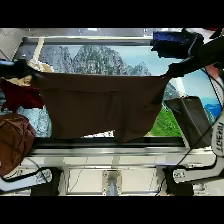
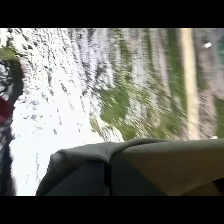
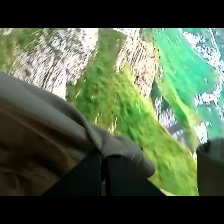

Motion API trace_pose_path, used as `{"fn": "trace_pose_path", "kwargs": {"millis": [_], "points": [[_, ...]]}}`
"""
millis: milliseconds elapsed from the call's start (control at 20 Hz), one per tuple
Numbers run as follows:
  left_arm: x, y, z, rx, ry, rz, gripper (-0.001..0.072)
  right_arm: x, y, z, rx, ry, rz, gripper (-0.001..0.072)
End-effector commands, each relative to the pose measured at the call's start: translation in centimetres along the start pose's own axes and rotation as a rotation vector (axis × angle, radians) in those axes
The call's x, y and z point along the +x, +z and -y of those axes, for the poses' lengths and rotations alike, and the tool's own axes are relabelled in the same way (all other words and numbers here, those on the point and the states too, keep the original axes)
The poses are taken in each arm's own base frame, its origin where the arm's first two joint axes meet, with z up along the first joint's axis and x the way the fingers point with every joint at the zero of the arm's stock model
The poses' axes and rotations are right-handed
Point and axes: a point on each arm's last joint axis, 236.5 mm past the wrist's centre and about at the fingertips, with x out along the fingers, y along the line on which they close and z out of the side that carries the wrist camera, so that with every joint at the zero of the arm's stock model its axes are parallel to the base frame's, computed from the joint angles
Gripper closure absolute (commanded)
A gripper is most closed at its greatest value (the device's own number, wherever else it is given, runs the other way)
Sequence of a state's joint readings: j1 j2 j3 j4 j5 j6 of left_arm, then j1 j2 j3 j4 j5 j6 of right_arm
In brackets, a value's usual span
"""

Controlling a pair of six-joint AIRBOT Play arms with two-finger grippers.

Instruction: Fold the shirts.

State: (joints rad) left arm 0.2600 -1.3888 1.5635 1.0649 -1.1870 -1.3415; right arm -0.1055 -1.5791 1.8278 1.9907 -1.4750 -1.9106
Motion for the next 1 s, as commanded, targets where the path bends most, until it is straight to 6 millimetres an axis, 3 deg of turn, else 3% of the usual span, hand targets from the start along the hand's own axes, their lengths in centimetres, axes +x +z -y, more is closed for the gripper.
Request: {"fn": "trace_pose_path", "kwargs": {"millis": [0,100,150,200,250,300,400,550,600,650,750,850,950], "points": [[12.2,3.3,-0.2,0.018,0.086,0.127,0.0699,8.7,2.1,4.5,0.144,-0.007,0.041,0.0696],[14.8,5.0,0.4,-0.012,0.081,0.223,0.0662,10.3,4.1,6.4,0.209,-0.042,0.130,0.0695],[15.2,5.5,0.6,-0.004,0.081,0.249,0.0512,10.4,5.1,6.9,0.227,-0.057,0.173,0.0666],[15.1,6.0,0.6,-0.002,0.083,0.271,0.0219,10.1,6.1,7.3,0.228,-0.071,0.218,0.0469],[14.4,6.5,0.5,-0.004,0.085,0.284,-0.0013,9.5,6.7,7.5,0.227,-0.077,0.237,0.0206],[13.2,6.9,0.1,-0.010,0.089,0.290,-0.0009,8.6,7.0,7.6,0.231,-0.078,0.240,0.0175],[9.5,7.1,-0.9,-0.025,0.102,0.274,0.0001,6.0,6.2,7.8,0.214,-0.085,0.187,0.0208],[2.8,3.9,-4.6,-0.072,0.166,0.141,0.0019,1.3,1.6,9.7,0.216,-0.140,0.034,0.0208],[0.9,2.4,-6.1,-0.094,0.197,0.102,0.0094,-0.2,-0.1,10.2,0.215,-0.133,-0.010,0.0208],[-0.8,0.2,-7.4,-0.123,0.222,0.064,0.0143,-1.5,-1.8,10.6,0.236,-0.123,-0.050,0.0208],[-2.8,-4.8,-9.5,-0.196,0.261,0.026,0.0144,-3.5,-4.7,11.0,0.274,-0.082,-0.087,0.0208],[-2.8,-11.0,-10.1,-0.297,0.260,-0.009,0.0143,-4.3,-6.6,10.4,0.300,-0.019,-0.075,0.0208],[-1.5,-16.3,-9.7,-0.470,0.232,-0.022,0.0143,-4.2,-8.6,9.7,0.311,0.004,-0.075,0.0208]]}}
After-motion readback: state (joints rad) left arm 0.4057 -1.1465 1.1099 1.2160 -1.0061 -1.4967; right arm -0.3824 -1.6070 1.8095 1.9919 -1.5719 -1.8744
